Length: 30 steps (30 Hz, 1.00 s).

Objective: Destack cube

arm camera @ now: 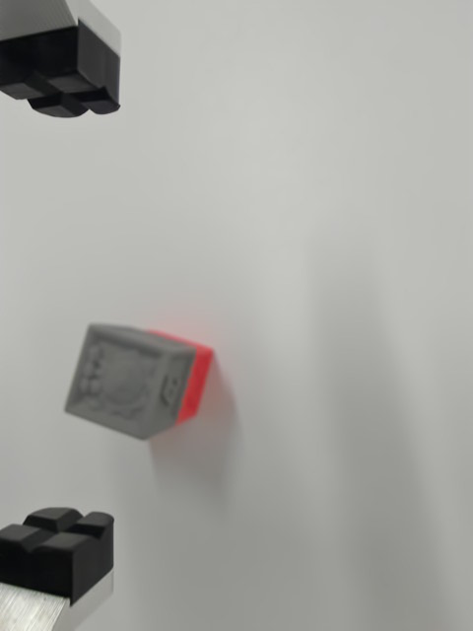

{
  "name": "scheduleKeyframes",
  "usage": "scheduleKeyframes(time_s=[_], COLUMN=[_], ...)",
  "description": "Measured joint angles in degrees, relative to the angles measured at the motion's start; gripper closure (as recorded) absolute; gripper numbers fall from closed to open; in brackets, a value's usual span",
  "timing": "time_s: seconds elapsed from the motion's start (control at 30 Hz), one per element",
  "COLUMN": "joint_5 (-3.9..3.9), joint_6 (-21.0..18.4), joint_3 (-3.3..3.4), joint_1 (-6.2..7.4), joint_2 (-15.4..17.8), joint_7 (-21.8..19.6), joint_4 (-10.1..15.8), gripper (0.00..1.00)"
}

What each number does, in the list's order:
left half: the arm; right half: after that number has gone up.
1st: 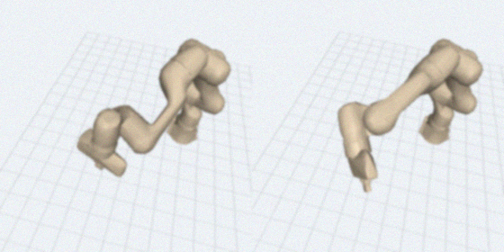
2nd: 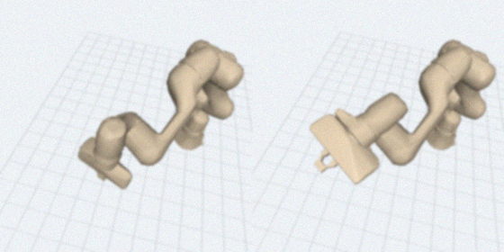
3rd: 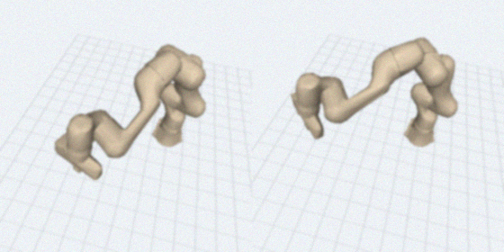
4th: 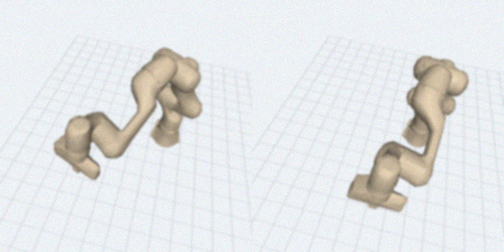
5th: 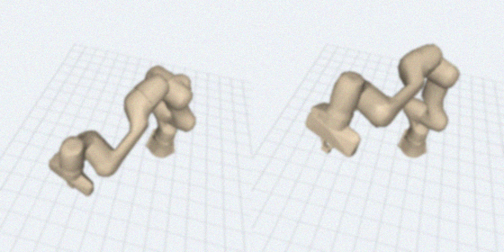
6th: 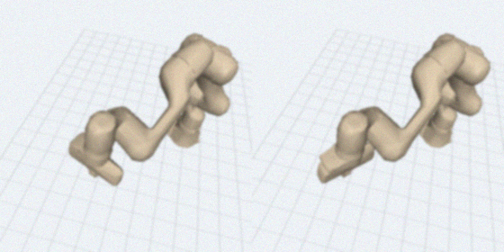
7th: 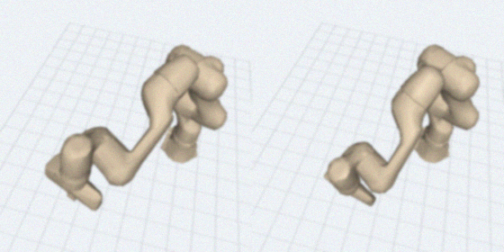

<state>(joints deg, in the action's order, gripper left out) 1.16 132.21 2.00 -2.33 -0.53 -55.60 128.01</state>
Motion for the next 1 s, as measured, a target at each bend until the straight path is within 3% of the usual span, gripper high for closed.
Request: scheduleKeyframes(time_s=[1.0], joint_5=[-0.54], joint_6=[13.37], joint_3=[1.58], joint_1=[-0.02], joint_2=[-1.48], joint_7=[-8.10], joint_4=[15.31], gripper=[0.00])
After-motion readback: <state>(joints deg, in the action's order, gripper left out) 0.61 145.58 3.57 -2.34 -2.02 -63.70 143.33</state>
